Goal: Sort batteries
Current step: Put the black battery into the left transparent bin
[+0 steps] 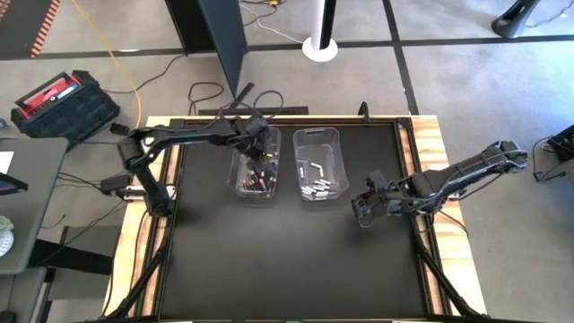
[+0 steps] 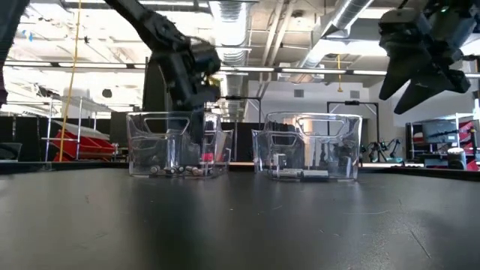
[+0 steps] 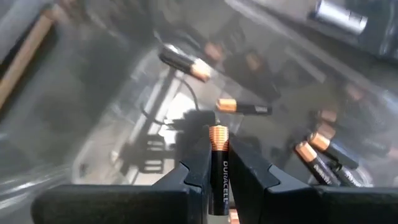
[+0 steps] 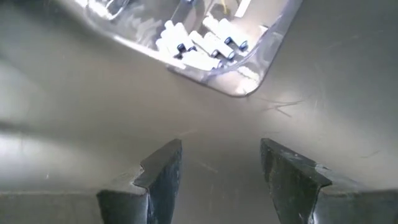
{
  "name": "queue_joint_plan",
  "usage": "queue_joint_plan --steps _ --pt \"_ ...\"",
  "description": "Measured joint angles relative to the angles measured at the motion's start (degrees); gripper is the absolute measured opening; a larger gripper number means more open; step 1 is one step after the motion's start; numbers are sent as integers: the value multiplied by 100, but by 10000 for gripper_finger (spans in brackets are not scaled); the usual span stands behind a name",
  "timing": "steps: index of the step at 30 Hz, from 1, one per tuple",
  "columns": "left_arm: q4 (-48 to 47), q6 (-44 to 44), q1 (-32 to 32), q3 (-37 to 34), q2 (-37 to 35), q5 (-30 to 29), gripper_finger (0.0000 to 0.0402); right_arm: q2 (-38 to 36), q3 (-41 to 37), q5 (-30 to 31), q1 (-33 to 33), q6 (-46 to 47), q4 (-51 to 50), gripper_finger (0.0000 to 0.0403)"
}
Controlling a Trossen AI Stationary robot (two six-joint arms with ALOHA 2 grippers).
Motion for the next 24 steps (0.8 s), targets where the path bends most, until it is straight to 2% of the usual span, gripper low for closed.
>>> queue_joint_plan --steps 9,24 --pt "47 432 -44 0 449 95 41 -1 0 -1 -177 232 33 234" --pt "35 411 -20 2 791 77 44 0 -2 -1 -190 373 64 234"
